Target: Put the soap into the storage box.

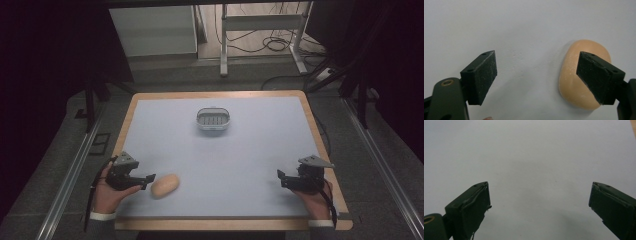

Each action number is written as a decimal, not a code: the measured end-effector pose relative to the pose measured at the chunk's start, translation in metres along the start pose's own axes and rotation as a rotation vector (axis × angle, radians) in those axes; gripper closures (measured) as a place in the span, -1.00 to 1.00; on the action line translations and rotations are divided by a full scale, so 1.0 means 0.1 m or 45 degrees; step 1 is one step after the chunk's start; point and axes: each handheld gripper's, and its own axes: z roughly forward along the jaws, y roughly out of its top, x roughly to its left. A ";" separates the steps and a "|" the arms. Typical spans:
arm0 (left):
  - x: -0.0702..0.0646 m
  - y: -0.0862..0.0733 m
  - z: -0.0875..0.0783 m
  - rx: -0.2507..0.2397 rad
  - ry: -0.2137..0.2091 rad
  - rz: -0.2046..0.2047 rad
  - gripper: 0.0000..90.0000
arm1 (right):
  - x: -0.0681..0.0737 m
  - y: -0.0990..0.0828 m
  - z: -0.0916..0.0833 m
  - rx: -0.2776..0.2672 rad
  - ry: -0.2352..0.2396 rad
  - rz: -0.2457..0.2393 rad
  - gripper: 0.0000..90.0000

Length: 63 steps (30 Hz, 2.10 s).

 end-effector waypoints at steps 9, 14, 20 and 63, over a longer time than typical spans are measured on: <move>0.06 -0.03 0.01 0.008 0.021 -0.015 -0.62 | -0.04 -0.02 -0.05 -0.026 0.016 -0.012 -0.86; 0.06 -0.04 -0.01 0.010 0.033 -0.012 -0.62 | -0.05 -0.02 -0.07 -0.020 0.029 0.003 -0.84; 0.06 -0.03 -0.05 -0.007 0.040 -0.027 -0.62 | -0.07 -0.03 -0.05 -0.014 0.046 0.016 -0.83; -0.14 0.32 -0.20 0.080 0.025 0.117 -0.66 | -0.12 -0.05 -0.14 -0.058 0.008 0.026 -0.83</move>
